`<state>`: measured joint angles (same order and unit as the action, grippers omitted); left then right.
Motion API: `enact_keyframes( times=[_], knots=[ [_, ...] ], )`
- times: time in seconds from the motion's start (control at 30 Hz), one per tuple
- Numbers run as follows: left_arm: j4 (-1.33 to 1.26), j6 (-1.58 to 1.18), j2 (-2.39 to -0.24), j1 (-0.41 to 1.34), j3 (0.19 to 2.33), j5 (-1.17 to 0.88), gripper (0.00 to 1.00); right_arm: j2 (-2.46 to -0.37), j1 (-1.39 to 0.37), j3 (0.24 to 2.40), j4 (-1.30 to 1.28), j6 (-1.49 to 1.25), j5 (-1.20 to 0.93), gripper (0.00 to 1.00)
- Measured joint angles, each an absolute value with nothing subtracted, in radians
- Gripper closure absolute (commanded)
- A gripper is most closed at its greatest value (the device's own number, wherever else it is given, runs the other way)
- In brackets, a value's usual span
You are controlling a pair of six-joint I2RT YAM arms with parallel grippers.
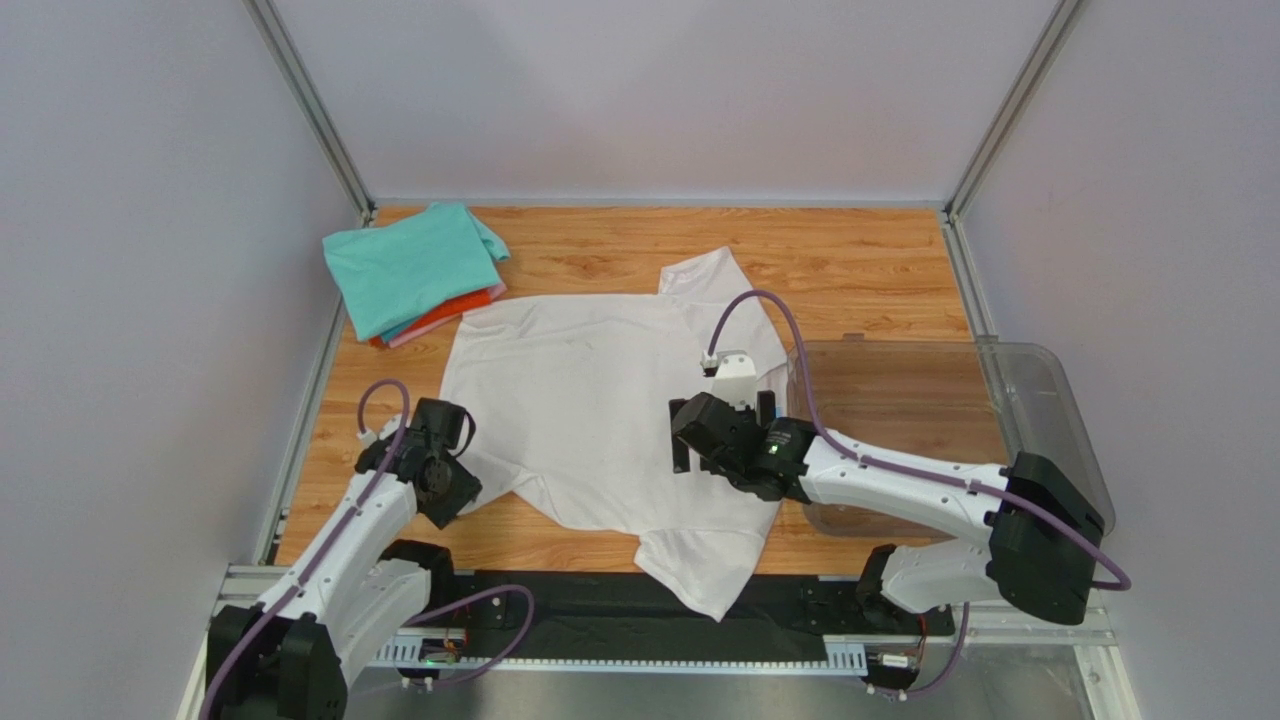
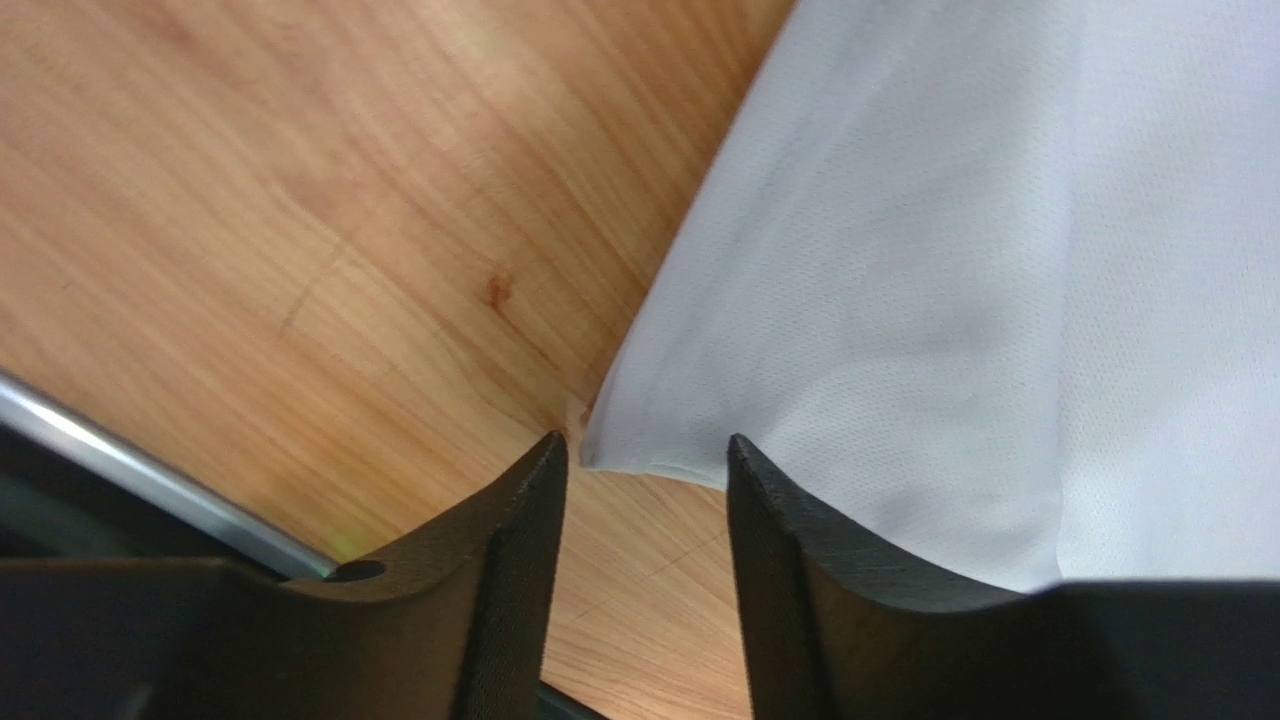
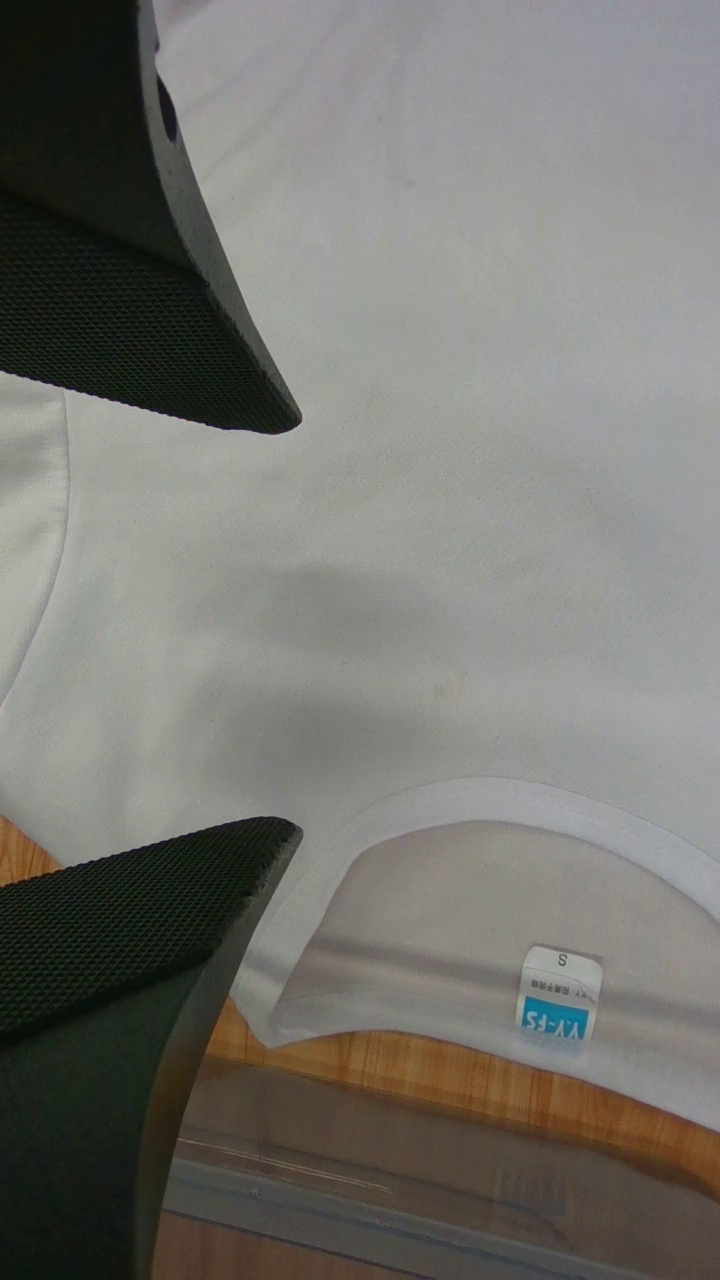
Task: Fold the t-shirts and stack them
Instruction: Fold the tshirt
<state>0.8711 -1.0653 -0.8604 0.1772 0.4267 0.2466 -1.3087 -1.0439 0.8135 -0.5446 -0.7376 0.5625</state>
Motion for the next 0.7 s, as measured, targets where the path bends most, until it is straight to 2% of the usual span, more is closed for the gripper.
enact_keyframes(
  times=[0.03, 0.07, 0.17, 0.4, 0.7],
  knots=[
    [0.855, -1.06, -0.877, 0.177, 0.427, 0.239, 0.72, -1.302, -1.044, 0.812, -0.544, -0.738, 0.564, 0.0],
    [0.845, -1.056, -0.894, 0.177, 0.429, 0.234, 0.76, -1.297, -1.044, 0.81, -0.544, -0.738, 0.566, 0.0],
    [0.823, -1.043, -0.916, 0.177, 0.433, 0.223, 0.99, -1.277, -1.044, 0.801, -0.544, -0.738, 0.57, 0.0],
    [0.805, -1.042, -0.897, 0.177, 0.43, 0.21, 1.0, -1.261, -1.044, 0.797, -0.546, -0.741, 0.579, 0.0],
    [0.939, -1.121, -0.701, 0.177, 0.429, 0.326, 1.0, -1.261, -1.044, 0.797, -0.561, -0.745, 0.584, 0.0]
  ],
)
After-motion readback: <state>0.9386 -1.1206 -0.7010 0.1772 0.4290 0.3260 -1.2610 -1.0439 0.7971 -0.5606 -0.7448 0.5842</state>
